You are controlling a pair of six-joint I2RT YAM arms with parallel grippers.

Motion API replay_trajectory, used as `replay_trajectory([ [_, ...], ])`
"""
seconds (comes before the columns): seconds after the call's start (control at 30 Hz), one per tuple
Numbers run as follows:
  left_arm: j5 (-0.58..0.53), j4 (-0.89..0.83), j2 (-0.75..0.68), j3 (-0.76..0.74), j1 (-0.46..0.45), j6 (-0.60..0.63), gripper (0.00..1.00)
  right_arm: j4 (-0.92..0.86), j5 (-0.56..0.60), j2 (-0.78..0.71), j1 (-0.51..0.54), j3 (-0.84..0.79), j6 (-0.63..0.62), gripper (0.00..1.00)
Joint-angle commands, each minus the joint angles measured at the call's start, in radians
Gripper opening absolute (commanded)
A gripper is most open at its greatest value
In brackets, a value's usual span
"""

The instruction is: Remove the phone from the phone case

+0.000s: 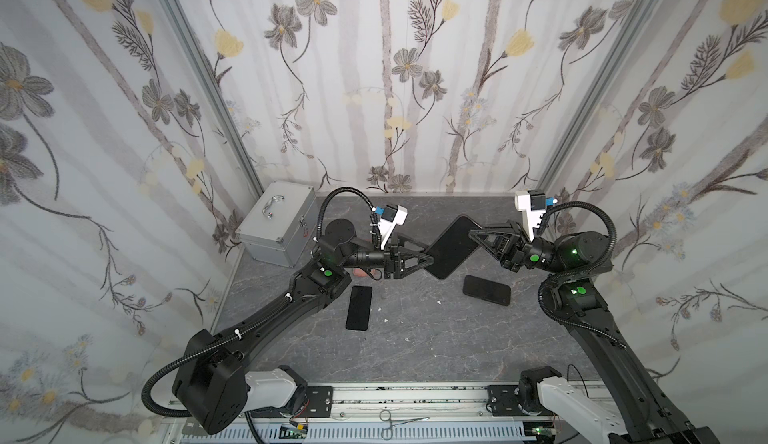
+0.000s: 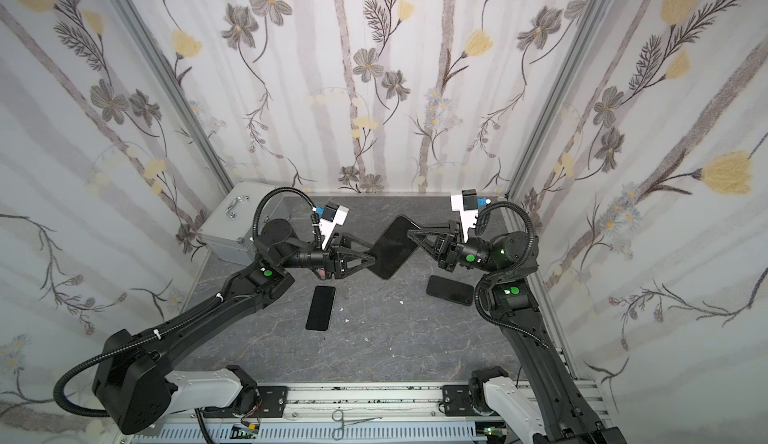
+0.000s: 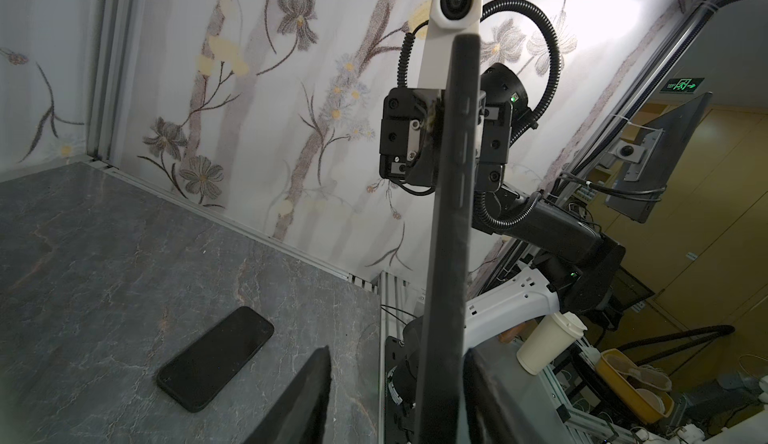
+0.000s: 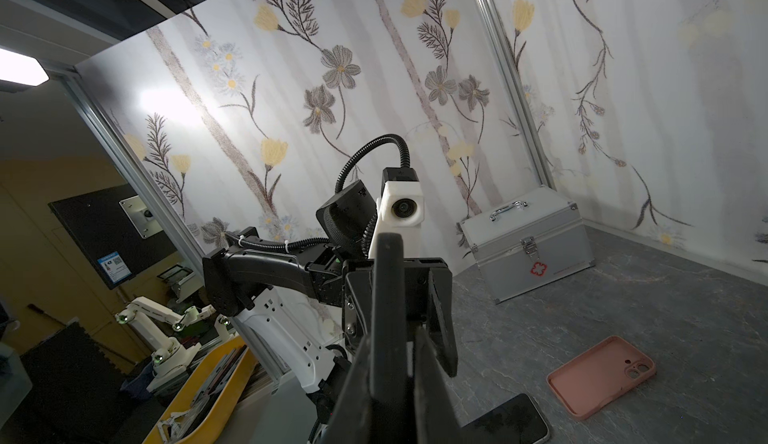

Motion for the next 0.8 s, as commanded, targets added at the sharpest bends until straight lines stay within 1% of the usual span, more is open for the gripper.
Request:
replay_trajectory([
  [0.0, 0.038, 0.033, 0.009, 0.015, -0.007, 0.009, 0.47, 0.004, 0.002, 0.006, 0.000, 0.010, 0.003, 0.00],
  [0.23, 0.051, 0.032, 0.018, 0.021, -0.016, 0.016, 0.33, 0.005, 0.012, 0.011, 0.000, 0.011, 0.010, 0.00],
  [0.43, 0.061, 0.033, 0.030, 0.023, -0.024, 0.019, 0.34, 0.011, 0.029, 0.011, 0.000, 0.005, 0.025, 0.00],
  [0.53, 0.061, 0.032, 0.035, 0.028, -0.027, 0.020, 0.32, 0.013, 0.032, 0.012, 0.000, 0.001, 0.027, 0.00],
  [0.63, 0.059, 0.033, 0.032, 0.029, -0.026, 0.021, 0.27, 0.011, 0.032, 0.013, 0.000, 0.000, 0.028, 0.00],
  [0.77, 0.051, 0.033, 0.028, 0.029, -0.024, 0.029, 0.15, 0.001, 0.042, 0.015, 0.000, -0.005, 0.015, 0.00],
])
